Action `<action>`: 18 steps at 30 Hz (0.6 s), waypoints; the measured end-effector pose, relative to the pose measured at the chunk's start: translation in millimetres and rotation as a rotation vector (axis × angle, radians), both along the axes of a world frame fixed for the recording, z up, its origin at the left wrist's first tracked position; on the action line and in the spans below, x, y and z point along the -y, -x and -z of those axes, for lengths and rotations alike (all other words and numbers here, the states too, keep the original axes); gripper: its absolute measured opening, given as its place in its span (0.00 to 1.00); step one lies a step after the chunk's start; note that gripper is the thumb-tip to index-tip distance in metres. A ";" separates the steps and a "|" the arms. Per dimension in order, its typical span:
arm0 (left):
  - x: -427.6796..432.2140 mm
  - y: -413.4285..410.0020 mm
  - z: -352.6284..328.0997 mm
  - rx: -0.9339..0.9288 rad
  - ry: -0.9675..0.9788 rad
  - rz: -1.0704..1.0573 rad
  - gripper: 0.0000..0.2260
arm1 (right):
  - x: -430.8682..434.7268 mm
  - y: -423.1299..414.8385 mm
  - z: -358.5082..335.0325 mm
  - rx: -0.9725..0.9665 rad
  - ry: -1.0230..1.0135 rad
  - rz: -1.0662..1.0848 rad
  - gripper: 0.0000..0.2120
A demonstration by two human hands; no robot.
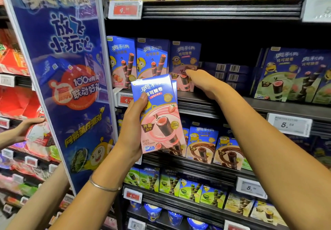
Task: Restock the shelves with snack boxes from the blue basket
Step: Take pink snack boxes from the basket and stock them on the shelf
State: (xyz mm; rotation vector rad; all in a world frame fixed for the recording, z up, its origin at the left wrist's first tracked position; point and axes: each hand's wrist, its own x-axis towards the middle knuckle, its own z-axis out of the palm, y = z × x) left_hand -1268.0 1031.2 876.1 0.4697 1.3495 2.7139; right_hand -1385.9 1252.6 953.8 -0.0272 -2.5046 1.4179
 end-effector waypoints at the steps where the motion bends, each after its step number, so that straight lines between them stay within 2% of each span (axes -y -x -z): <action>1: -0.3 0.1 -0.1 -0.002 -0.002 0.005 0.28 | -1.6 -0.5 0.9 0.000 0.022 -0.007 0.16; 9: 2.2 0.3 1.6 -0.038 0.010 0.013 0.19 | -1.6 -5.3 -0.9 0.021 0.066 -0.025 0.14; 10: 3.3 0.2 2.4 -0.042 0.014 0.007 0.19 | 0.0 -7.8 -1.7 -0.004 0.111 0.022 0.14; 12: 6.4 0.9 4.8 -0.040 0.011 0.000 0.16 | 5.2 -13.8 -2.5 -0.126 0.164 0.275 0.14; 14: 10.1 1.3 7.7 -0.028 0.000 -0.011 0.15 | 12.2 -25.8 -1.6 -0.385 0.110 0.580 0.15; 15: 11.9 1.7 8.8 -0.023 -0.004 -0.018 0.15 | 17.7 -33.3 -2.7 -0.531 0.107 0.616 0.14; 16: 14.0 2.1 9.9 -0.018 -0.005 -0.028 0.16 | 23.0 -37.7 -4.7 -0.618 0.153 0.542 0.12; 17: 16.0 2.6 10.6 -0.014 -0.009 -0.037 0.16 | 30.4 -39.8 -7.3 -0.620 0.231 0.403 0.08; 18: 18.3 2.8 11.3 -0.009 -0.013 -0.046 0.16 | 39.4 -41.5 -9.2 -0.537 0.299 0.254 0.05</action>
